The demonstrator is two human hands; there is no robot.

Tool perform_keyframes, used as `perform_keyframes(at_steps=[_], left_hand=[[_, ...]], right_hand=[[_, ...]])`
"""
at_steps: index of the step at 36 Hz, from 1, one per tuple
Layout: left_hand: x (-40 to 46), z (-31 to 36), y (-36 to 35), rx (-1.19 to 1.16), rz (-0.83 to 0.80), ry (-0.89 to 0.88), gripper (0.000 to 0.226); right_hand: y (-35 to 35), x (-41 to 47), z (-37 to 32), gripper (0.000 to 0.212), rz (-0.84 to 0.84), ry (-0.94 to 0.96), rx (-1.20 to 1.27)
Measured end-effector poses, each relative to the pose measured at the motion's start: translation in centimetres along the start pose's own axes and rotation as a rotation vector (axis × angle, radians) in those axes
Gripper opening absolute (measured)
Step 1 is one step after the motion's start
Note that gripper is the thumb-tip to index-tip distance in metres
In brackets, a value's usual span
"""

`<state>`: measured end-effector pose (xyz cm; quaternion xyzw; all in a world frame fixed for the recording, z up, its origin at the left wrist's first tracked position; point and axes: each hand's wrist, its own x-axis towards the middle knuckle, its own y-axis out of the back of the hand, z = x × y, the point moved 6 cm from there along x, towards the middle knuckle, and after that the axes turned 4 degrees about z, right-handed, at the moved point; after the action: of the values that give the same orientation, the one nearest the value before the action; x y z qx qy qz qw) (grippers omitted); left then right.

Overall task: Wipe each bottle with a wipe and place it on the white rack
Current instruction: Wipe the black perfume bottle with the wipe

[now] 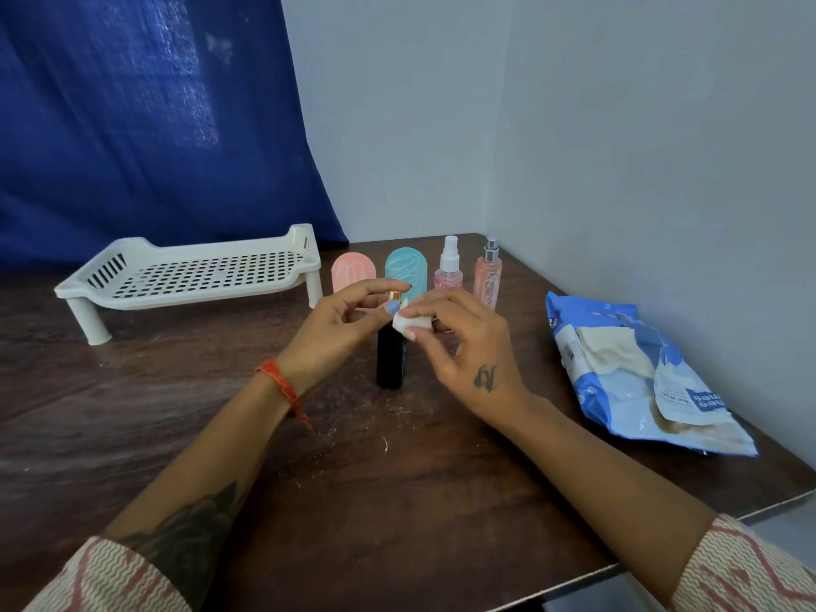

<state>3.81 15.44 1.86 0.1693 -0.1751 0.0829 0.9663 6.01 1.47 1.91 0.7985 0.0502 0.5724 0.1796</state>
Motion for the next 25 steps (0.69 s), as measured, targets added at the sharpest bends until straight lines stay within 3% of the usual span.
perform_keyframes(at_steps=[9,14,19,25], left_hand=[[0.0,-0.4,0.4,-0.032,0.056,0.055,0.025],[-0.1,-0.5,0.5,-0.064,0.067,0.098,0.023],[-0.1,-0.7,0.4,-0.095,0.07,0.094,0.022],[0.1,-1.1,0.4,-0.071,0.07,0.094,0.027]], right_hand=[[-0.5,-0.3,1.6,0.016,-0.064,-0.1,-0.008],[0.5,0.2,1.4,0.017,0.085,-0.152,-0.004],[0.2,0.0,-0.4,0.016,0.004,0.019,0.014],[-0.1,-0.2,-0.1,0.018,-0.041,0.019,0.016]])
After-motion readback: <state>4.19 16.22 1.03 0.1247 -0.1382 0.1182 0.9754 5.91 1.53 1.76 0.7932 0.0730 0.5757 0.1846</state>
